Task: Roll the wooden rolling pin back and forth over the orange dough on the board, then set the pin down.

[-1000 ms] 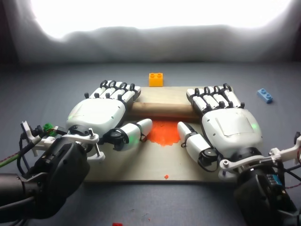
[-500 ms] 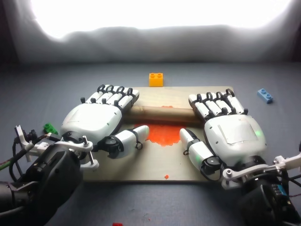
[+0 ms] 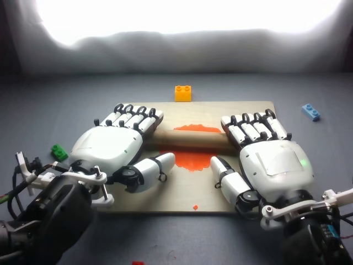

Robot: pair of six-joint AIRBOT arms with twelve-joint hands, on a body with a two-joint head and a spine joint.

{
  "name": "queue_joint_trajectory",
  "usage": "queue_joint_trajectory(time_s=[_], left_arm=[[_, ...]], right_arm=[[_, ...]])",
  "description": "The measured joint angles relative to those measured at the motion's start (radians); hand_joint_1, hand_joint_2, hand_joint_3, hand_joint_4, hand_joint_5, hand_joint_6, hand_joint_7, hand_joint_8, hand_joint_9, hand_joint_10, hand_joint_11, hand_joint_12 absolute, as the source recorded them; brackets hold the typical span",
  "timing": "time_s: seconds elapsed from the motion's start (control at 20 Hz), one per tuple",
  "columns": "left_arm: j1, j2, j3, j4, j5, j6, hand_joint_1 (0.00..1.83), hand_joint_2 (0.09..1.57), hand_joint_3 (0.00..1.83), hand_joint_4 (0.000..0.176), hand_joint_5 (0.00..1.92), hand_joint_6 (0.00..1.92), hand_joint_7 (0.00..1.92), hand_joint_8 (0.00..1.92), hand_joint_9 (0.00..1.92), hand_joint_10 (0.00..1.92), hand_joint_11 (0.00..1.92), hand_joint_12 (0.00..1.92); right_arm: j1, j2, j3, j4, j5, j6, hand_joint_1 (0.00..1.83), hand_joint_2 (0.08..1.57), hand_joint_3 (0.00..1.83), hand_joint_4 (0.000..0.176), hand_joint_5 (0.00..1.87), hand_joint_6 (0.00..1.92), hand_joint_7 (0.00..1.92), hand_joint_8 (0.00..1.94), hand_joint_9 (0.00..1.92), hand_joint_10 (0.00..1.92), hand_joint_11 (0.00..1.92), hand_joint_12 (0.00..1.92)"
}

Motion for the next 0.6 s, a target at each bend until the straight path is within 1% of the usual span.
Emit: queue_joint_trajectory(time_s=[0.15,0.25,0.3,0.35,0.45,0.55,0.6], left_arm=[[0.008,0.014,-0.014,0.004,0.003,0.006,0.00,1.43,0.00,0.000,0.09,0.00,0.10,0.00,0.04,0.00,0.00,0.00],[0.015,0.025,-0.026,0.008,0.004,0.010,0.00,1.43,0.00,0.000,0.10,0.01,0.11,0.00,0.04,0.00,0.00,0.00],[0.019,0.031,-0.035,0.008,0.003,0.011,0.00,1.43,0.00,0.000,0.10,0.01,0.11,0.00,0.05,0.00,0.00,0.00],[0.020,0.035,-0.037,0.012,0.006,0.011,0.00,1.43,0.00,0.000,0.10,0.01,0.11,0.00,0.05,0.00,0.00,0.00],[0.025,0.040,-0.043,0.016,0.005,0.010,0.00,1.42,0.00,0.000,0.10,0.01,0.11,0.01,0.04,0.01,0.00,0.00],[0.031,0.040,-0.048,0.023,-0.002,0.009,0.00,1.42,0.00,0.000,0.10,0.01,0.12,0.01,0.06,0.01,0.00,0.00],[0.031,0.043,-0.052,0.027,0.000,0.008,0.00,1.42,0.00,0.000,0.11,0.01,0.12,0.01,0.06,0.01,0.00,0.00]], right_arm=[[-0.011,0.002,-0.010,-0.004,0.007,-0.010,0.00,1.45,0.00,0.000,0.23,0.00,0.29,0.00,0.24,0.00,0.00,0.51],[-0.012,0.002,-0.013,-0.002,0.008,-0.014,0.00,1.45,0.00,0.000,0.26,0.01,0.31,0.00,0.25,0.00,0.00,0.53],[-0.012,0.004,-0.020,0.000,0.012,-0.019,0.00,1.45,0.00,0.000,0.26,0.01,0.31,0.01,0.25,0.01,0.00,0.48],[-0.013,0.004,-0.023,0.000,0.013,-0.022,0.00,1.45,0.00,0.000,0.26,0.01,0.31,0.01,0.25,0.01,0.00,0.48],[-0.016,0.004,-0.030,0.002,0.020,-0.026,0.00,1.45,0.00,0.000,0.27,0.01,0.33,0.01,0.28,0.01,0.00,0.54],[-0.023,0.006,-0.039,-0.004,0.026,-0.033,0.00,1.45,0.00,0.000,0.22,0.00,0.25,0.00,0.23,0.00,0.00,0.41],[-0.023,0.006,-0.042,-0.003,0.028,-0.033,0.00,1.45,0.00,0.000,0.23,0.00,0.27,0.01,0.23,0.00,0.00,0.42]])
